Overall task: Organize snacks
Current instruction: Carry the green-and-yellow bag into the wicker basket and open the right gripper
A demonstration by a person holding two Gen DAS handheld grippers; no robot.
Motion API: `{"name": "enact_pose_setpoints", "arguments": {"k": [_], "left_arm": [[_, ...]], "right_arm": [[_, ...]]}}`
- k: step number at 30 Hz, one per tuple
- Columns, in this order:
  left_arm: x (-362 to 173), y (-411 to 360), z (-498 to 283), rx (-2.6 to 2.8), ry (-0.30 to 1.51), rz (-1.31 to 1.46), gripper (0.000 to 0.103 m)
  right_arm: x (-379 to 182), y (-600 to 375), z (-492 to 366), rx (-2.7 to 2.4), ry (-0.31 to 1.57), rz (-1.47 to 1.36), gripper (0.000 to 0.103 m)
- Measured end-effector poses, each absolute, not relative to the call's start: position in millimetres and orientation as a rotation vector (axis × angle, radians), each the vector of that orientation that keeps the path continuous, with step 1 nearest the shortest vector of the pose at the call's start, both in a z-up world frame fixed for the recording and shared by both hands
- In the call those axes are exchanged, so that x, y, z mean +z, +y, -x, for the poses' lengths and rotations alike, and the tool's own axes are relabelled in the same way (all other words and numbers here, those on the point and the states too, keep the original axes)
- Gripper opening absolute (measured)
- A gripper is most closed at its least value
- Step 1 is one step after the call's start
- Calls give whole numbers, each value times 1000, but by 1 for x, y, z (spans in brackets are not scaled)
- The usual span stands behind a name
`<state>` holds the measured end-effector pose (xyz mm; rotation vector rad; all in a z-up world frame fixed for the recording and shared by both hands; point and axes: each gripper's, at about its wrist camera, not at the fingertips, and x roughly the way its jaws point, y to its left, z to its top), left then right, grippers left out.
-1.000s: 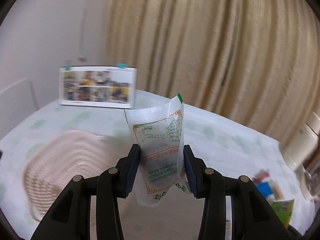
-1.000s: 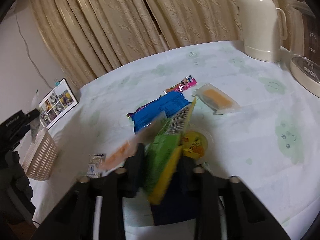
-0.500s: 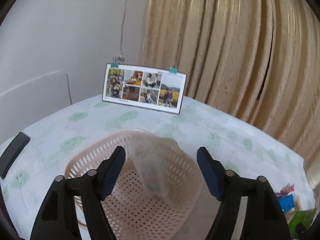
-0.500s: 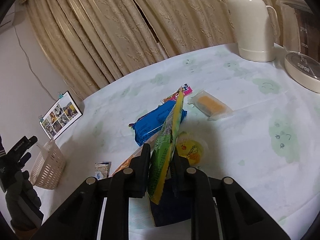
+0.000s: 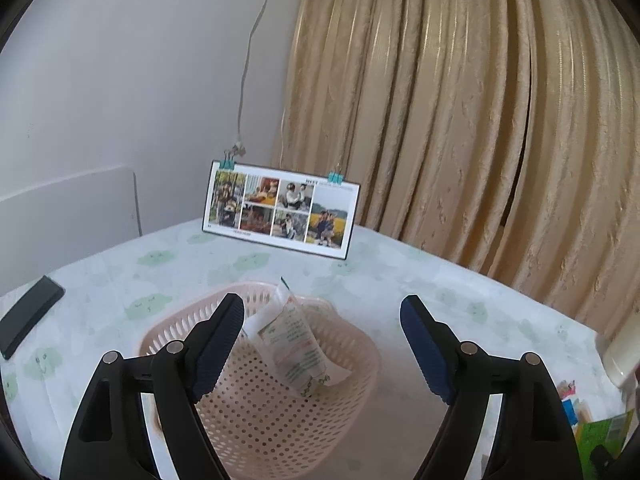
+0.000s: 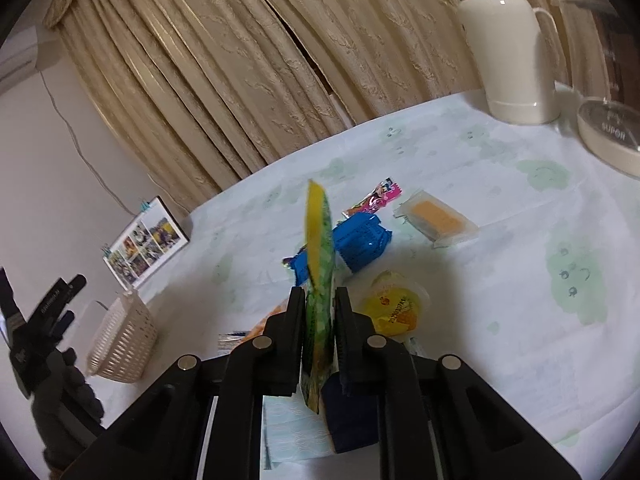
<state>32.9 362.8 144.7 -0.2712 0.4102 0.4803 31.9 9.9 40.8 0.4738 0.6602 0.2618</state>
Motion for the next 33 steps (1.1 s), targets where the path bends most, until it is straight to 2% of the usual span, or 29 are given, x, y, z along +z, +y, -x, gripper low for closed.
{"name": "enact_pose_setpoints", "arguments": {"k": [14,21,33], "left_arm": [[154,375,-17,517,360,286,81],[151,382,-11,534,358,241,83],[138,436,10,648,352,301,84]], "right_arm": [[54,16,-30,402,646,-648,13],[78,52,-31,475,633,-587,13],[102,155,-45,660,668,-481,13]]}}
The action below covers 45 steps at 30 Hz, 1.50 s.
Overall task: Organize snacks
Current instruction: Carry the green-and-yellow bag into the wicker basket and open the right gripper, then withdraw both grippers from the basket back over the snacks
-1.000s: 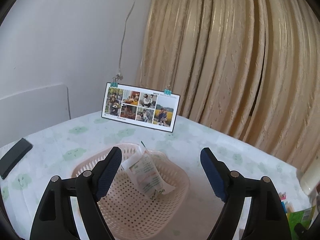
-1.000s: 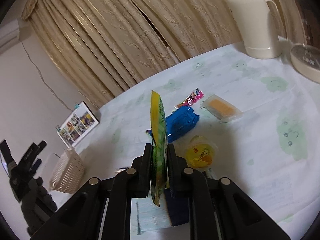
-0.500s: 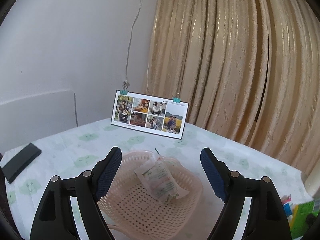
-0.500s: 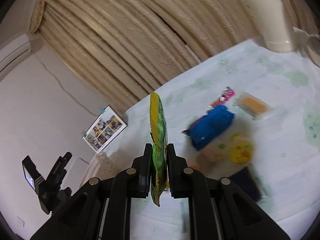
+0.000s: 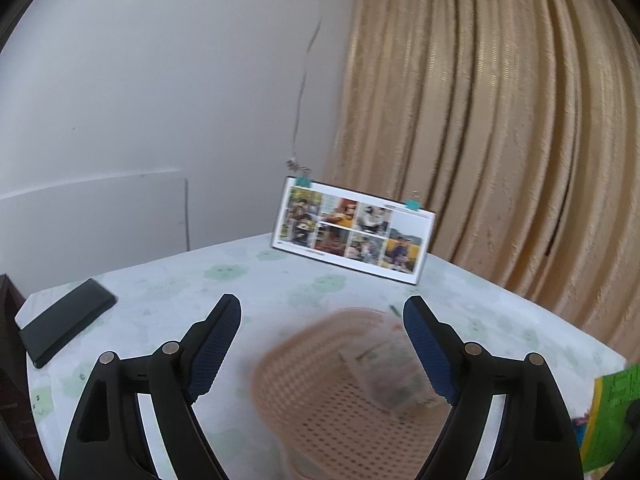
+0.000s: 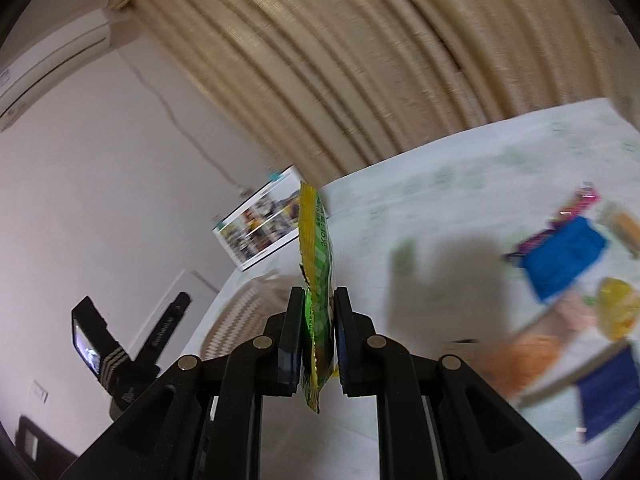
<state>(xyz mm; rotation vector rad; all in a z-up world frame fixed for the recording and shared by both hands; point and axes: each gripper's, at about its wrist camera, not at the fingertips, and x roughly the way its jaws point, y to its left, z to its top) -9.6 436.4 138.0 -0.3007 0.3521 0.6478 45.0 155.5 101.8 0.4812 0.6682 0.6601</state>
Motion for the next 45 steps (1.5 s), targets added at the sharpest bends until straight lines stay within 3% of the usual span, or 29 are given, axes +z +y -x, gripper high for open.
{"name": "enact_pose_setpoints", "arguments": {"k": [13,17,18,21,37,45], "left_arm": [[139,461,25,661,294,424,84],[139,462,26,654,297,435,84],[139,463,26,652,298,437,84],[139,463,26,650,299,442,84],[139,456,22,628,309,419,85],[138,449,18,613,320,390,85]], "right_arm": [[97,278,-61,840,751,-375,16],[91,295,-65,845,766,-358,20],[90,297,-66,836,764,-350,26],[85,298,-71,813,756,-338,37],[77,278,-70,696,715,-303,39],[75,260,-70,617,697,-291,46]]}}
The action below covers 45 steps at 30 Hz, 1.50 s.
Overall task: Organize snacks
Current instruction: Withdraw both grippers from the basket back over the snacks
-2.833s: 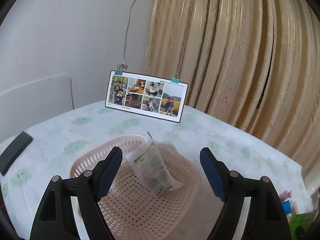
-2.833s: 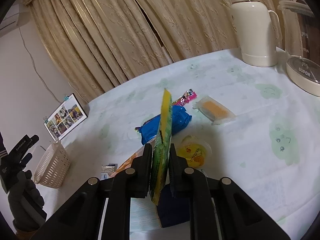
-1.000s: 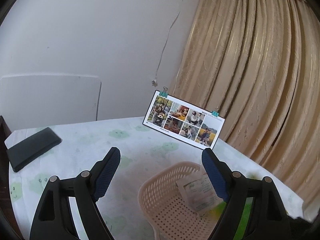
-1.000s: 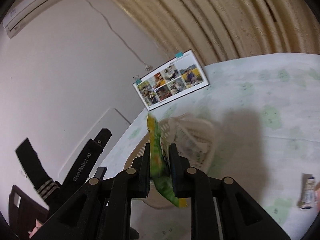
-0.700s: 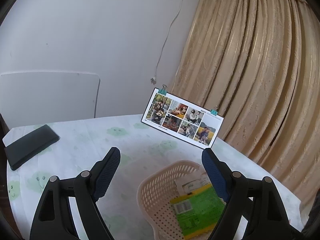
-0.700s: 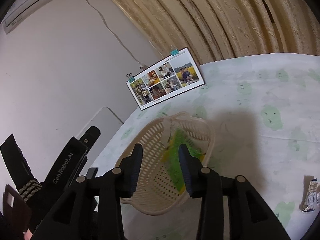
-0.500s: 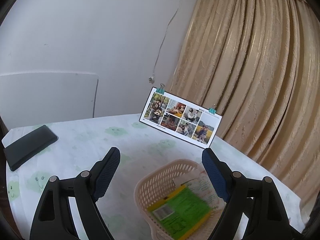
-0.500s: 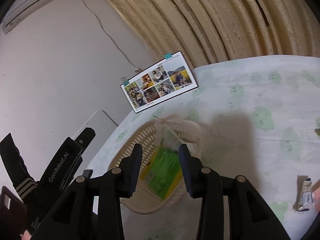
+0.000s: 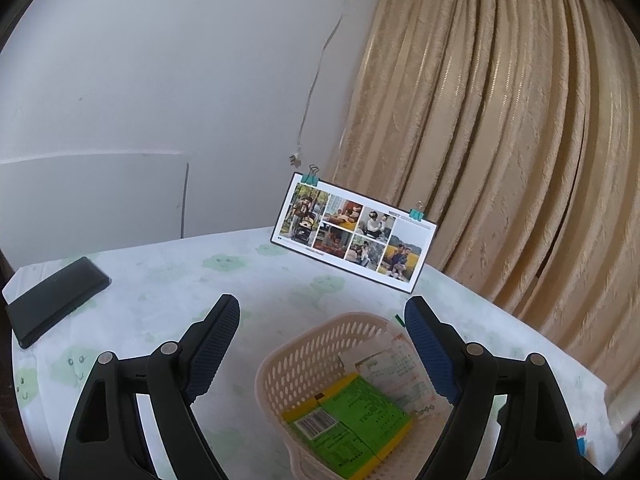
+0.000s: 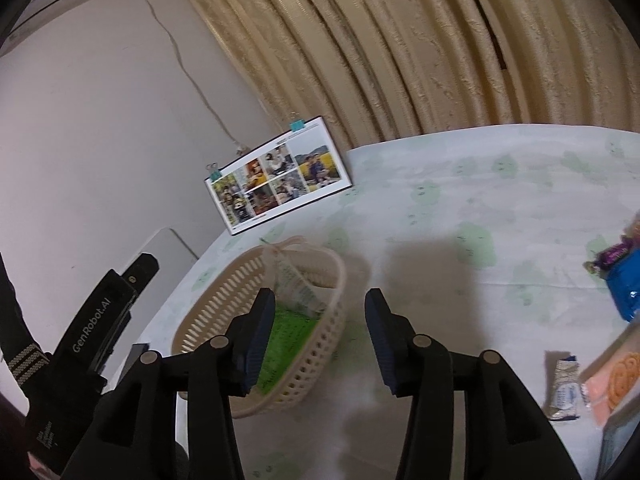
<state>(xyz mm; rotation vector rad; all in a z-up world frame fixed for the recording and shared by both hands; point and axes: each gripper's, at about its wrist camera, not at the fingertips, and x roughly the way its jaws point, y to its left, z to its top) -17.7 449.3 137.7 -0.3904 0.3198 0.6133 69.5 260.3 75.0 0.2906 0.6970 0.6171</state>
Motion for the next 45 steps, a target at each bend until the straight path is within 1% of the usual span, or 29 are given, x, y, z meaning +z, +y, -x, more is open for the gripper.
{"name": "enact_pose_setpoints", "arguments": {"k": [3,13,16,20,24,40,45], "left_arm": [[138,445,15,605,322,370,85],[137,419,7,561,330,275,85],[138,406,5,535,331,229,86],[137,391,3,504,325,177,89],[137,376,2,464,314,139,89],[129,320,0,308,316,-10,90],[123,305,-6,223,364,-39,91]], "right_arm": [[70,249,-71,587,705,-309,48],[58,214,-72,505,720,-349,49],[57,209,-71,488,718,-349,51],[56,199,-67,456,706,-333,52],[53,183,-63,404,687,-323,54],[46,94,-63,161,656,-357,55],[43,62,-59,81,647,-362,55]]}}
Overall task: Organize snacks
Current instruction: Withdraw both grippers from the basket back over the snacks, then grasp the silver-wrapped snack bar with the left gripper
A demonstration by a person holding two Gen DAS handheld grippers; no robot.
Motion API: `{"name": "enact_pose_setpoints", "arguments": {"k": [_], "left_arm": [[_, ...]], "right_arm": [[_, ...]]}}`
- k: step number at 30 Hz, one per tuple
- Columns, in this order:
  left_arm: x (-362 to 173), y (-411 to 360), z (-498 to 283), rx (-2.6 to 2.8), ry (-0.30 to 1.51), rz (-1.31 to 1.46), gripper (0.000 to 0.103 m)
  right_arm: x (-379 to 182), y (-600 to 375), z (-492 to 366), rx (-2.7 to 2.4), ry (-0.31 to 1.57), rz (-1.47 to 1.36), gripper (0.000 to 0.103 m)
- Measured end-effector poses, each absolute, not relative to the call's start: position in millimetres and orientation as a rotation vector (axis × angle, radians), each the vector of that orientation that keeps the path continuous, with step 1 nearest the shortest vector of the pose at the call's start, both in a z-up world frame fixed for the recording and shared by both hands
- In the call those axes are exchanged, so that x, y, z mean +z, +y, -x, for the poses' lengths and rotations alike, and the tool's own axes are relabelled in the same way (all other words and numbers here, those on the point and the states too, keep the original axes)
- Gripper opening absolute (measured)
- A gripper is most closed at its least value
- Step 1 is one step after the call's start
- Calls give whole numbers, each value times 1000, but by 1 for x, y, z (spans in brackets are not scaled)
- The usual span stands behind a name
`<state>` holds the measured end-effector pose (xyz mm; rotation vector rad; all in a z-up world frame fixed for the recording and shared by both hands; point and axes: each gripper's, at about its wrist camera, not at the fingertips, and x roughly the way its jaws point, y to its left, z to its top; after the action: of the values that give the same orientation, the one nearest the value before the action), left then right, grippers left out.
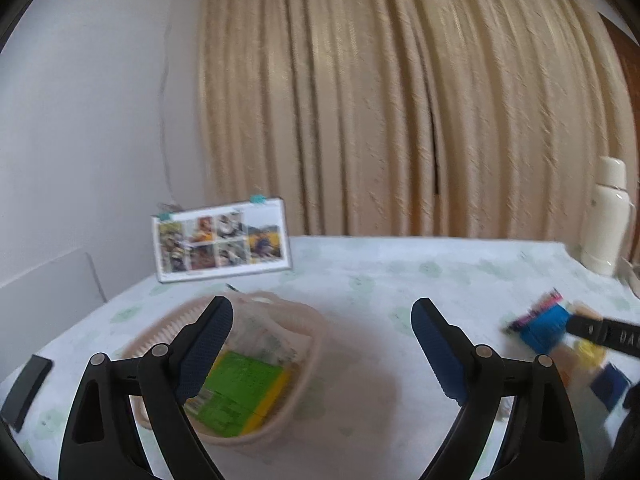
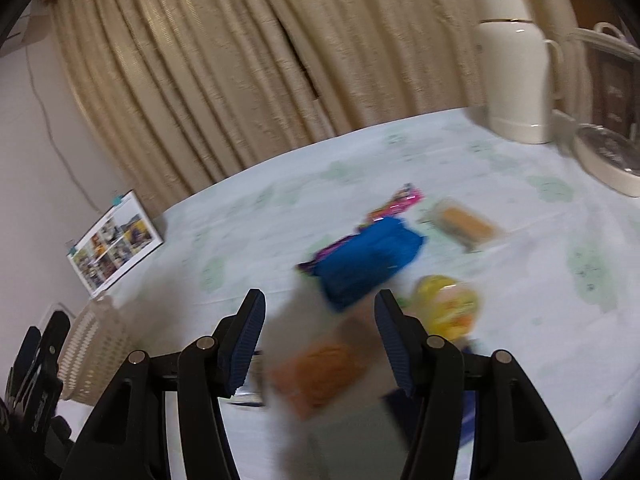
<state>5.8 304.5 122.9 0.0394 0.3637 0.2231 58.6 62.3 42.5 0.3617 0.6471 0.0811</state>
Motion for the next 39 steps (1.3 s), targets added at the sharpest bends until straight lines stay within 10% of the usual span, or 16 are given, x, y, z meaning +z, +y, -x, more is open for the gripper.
{"name": "enact_pose_setpoints", "arguments": {"k": [22,39], "left_arm": [[66,218,-60,-254,796,-19,91],[41,215,-87,-296,953,54,52]], "right_arm": [[25,5,-51,-28,704,-390,56],[21,3,-55,-17,731,-408,57]]}}
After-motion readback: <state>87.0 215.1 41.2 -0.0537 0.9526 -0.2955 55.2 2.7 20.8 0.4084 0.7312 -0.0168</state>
